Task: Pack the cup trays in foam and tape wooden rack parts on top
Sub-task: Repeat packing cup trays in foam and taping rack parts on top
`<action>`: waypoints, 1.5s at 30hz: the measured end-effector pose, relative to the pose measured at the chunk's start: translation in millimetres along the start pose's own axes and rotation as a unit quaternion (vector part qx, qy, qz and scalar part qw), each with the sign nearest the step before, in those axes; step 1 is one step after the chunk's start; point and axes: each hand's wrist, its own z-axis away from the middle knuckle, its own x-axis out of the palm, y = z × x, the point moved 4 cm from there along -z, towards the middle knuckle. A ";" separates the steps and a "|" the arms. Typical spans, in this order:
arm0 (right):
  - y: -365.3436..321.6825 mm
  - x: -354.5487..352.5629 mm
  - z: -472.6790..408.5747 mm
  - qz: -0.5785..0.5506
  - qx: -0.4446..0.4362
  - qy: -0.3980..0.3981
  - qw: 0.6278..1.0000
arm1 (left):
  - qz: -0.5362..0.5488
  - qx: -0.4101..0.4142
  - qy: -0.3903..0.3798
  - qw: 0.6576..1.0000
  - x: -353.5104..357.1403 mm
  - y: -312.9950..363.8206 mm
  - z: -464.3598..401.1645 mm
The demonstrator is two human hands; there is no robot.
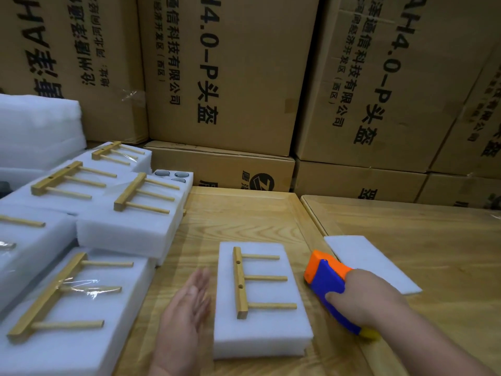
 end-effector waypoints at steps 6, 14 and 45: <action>0.5 -63.0 33.9 -0.492 -0.078 0.039 0.866 | -0.073 0.231 0.048 0.969 14.3 68.5 11.9; -72.2 -64.2 65.6 -0.907 -0.137 -0.179 0.355 | -0.122 0.077 -0.123 0.982 86.9 65.0 14.1; -52.8 -47.5 51.8 -0.265 -0.433 0.224 0.832 | -0.411 0.297 -0.215 0.835 54.0 166.1 30.3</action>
